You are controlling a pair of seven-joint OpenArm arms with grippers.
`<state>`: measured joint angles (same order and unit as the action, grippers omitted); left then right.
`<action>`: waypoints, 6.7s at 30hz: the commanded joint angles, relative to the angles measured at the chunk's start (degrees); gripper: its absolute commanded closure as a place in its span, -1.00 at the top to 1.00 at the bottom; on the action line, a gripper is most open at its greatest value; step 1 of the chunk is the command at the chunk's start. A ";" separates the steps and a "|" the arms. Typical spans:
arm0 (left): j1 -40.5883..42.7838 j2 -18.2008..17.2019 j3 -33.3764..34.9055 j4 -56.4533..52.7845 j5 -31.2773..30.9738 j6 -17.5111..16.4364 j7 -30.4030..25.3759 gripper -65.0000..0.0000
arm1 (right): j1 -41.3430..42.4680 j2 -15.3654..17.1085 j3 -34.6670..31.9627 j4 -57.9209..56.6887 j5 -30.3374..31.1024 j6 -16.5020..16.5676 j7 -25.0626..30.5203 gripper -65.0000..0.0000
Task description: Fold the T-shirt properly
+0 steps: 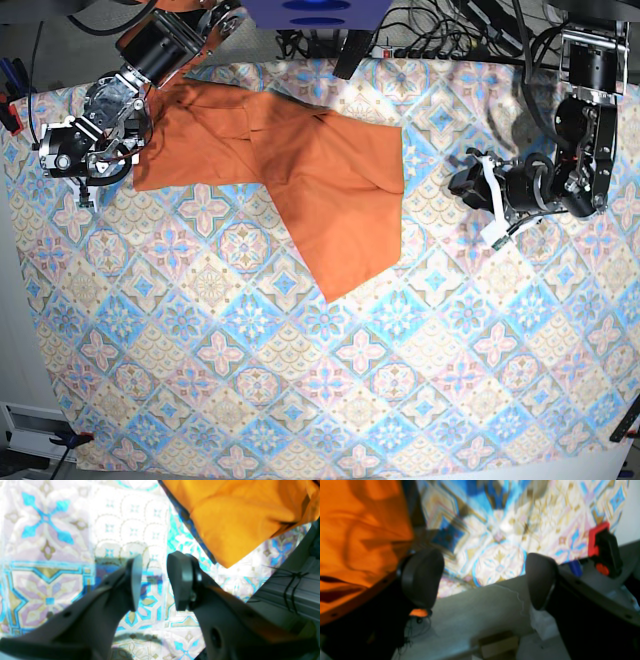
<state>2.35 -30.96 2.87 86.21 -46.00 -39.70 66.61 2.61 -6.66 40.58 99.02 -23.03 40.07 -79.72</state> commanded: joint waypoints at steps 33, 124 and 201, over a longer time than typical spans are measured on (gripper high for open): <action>-0.99 -0.56 -0.19 0.86 -0.73 -0.30 -0.72 -0.35 | -4.06 -2.34 -18.29 14.43 -7.70 -0.07 -0.28 0.58; -0.37 -0.64 3.59 0.77 -0.64 -0.30 -0.72 -0.37 | -7.23 2.92 -12.31 -2.98 38.28 -0.07 -0.28 -0.78; 3.06 1.29 -12.68 -4.06 26.44 -0.30 -0.72 -0.37 | 12.47 6.79 -102.51 9.42 38.98 -45.92 -0.28 -0.04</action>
<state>5.96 -28.58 -9.23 81.34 -19.31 -40.10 66.39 14.39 0.34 -61.93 107.94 15.55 -5.91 -80.18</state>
